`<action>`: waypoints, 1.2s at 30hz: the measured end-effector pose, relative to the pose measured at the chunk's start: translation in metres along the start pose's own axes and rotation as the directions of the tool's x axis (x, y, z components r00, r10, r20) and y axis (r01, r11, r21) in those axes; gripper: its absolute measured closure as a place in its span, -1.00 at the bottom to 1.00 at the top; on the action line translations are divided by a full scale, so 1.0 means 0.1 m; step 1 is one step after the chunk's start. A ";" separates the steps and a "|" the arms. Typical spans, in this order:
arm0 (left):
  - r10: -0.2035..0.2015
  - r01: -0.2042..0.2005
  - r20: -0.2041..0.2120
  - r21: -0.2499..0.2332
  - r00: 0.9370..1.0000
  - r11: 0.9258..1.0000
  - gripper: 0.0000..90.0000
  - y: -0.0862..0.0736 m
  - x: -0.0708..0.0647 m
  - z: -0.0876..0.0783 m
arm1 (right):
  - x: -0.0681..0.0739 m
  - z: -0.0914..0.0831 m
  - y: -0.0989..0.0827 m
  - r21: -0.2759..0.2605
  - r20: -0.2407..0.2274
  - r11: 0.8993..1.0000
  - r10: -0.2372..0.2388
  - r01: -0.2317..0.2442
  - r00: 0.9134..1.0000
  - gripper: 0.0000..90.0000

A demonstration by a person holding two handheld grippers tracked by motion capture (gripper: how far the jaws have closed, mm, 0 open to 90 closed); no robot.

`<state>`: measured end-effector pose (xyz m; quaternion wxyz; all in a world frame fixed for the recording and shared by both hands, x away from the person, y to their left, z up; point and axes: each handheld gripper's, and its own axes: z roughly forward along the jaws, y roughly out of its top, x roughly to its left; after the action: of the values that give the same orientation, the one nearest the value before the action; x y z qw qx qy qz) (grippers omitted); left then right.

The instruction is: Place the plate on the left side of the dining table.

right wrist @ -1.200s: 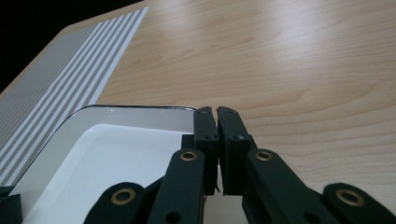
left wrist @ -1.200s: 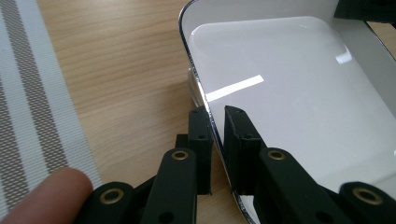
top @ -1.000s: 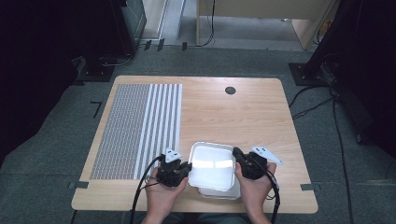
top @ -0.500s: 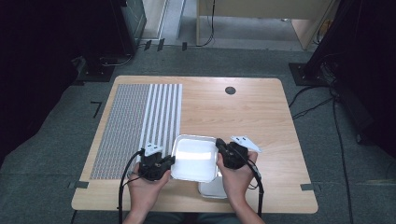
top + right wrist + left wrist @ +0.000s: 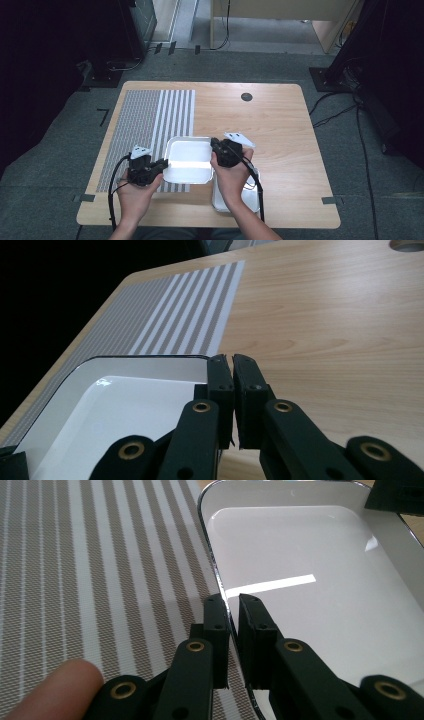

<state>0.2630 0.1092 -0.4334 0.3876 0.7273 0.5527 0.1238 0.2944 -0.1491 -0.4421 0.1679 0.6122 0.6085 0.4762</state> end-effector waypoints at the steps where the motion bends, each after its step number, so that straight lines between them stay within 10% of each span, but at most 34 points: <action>1: 0.000 0.000 0.000 0.000 1.000 1.000 0.86 0.00 0.00 0.00 | 0.00 0.00 0.00 0.000 0.000 1.000 0.000 0.000 1.000 0.97; 20: -0.084 0.080 -0.067 -0.065 0.994 0.995 0.90 0.24 0.68 -0.08 | 0.54 0.63 0.20 0.012 -0.043 1.000 0.001 -0.001 0.999 0.97; 36: -0.144 0.134 -0.112 -0.089 0.983 0.987 0.92 0.38 1.11 0.11 | 0.70 1.15 0.20 0.030 -0.053 0.999 0.040 -0.038 0.998 0.96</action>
<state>0.3360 0.2009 -0.4420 0.3913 0.6620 0.6186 0.1614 0.3837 -0.0470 -0.4563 0.1335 0.6132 0.6076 0.4869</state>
